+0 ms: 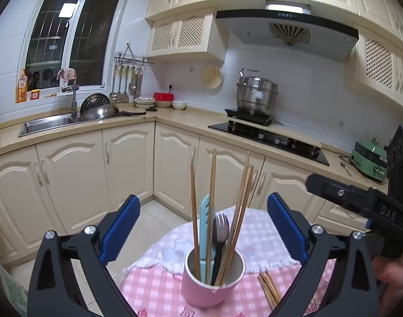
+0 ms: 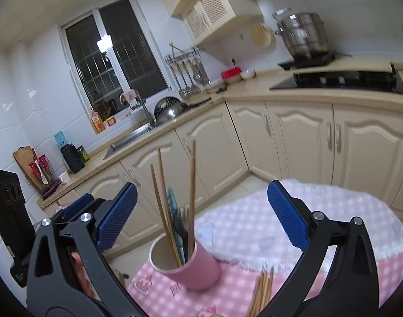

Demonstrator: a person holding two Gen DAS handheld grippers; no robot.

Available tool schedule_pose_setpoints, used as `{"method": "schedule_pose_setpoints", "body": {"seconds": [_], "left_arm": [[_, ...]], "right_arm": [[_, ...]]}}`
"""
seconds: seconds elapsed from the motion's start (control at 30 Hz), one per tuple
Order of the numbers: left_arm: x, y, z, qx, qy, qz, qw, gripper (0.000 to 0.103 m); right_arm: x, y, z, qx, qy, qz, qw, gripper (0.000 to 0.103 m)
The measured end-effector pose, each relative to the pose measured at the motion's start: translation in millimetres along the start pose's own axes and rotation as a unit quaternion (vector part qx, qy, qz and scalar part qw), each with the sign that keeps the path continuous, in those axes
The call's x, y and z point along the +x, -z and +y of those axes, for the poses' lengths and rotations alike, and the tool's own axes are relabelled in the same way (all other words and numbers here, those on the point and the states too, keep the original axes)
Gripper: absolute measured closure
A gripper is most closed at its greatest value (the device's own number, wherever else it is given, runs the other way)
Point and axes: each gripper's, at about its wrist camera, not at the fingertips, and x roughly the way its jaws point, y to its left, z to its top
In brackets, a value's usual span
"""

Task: Organize utensils
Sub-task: 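Lower the chopsticks into the pink cup and open both tools, then move both tools back down to the chopstick bundle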

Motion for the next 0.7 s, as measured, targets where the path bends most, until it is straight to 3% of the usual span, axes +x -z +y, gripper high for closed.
{"method": "schedule_pose_setpoints", "body": {"seconds": [0.23,0.7], "left_arm": [[-17,8,-4,-0.001,-0.019,0.031,0.9994,0.008],[-30,50,-23,0.0,0.001,0.097,0.9953,0.008]], "right_arm": [[-25,15,-24,0.011,0.03,0.04,0.999,0.006],[-52,52,-59,0.031,0.074,0.141,0.987,0.006]]}}
